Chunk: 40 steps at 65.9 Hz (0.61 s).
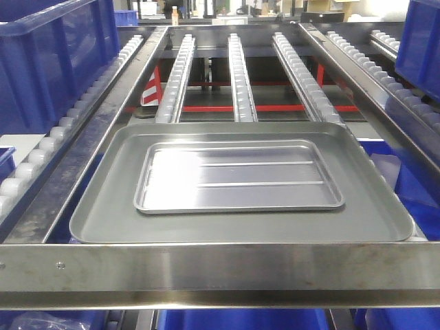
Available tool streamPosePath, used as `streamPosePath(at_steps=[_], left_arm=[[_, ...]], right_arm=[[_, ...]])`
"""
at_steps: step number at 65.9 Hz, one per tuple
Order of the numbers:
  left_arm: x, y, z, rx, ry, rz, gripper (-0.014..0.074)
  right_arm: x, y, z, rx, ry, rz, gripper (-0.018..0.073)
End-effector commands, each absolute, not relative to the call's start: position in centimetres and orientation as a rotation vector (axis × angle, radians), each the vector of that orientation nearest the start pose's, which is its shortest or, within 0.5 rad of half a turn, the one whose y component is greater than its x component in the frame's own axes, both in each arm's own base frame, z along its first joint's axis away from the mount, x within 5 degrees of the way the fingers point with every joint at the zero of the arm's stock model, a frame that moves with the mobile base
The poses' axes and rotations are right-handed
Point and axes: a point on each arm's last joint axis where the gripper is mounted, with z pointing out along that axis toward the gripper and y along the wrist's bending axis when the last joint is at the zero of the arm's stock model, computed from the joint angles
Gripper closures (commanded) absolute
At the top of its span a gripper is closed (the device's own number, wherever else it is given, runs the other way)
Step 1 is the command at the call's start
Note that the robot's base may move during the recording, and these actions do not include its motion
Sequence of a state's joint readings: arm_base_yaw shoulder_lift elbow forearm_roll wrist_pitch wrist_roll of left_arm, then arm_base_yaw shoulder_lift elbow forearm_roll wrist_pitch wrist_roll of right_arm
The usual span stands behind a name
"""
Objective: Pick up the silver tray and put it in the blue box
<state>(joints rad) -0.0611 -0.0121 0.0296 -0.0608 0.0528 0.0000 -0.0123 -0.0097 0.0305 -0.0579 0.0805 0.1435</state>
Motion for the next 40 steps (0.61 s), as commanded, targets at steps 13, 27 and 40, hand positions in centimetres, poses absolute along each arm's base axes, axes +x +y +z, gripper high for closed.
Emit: streamPosePath(at_steps=[13, 27, 40], left_arm=[[5.44, -0.32, 20.91, -0.011, 1.442, -0.111, 0.0701], [5.44, -0.32, 20.95, -0.011, 1.439, -0.111, 0.0701], [5.42, -0.31, 21.05, -0.011, 1.427, -0.111, 0.0701]], right_arm=[[5.52, -0.05, 20.43, 0.064, 1.477, 0.055, 0.0508], [5.52, -0.05, 20.43, 0.064, 1.477, 0.055, 0.0508], [5.52, -0.05, 20.43, 0.064, 1.477, 0.055, 0.0508]])
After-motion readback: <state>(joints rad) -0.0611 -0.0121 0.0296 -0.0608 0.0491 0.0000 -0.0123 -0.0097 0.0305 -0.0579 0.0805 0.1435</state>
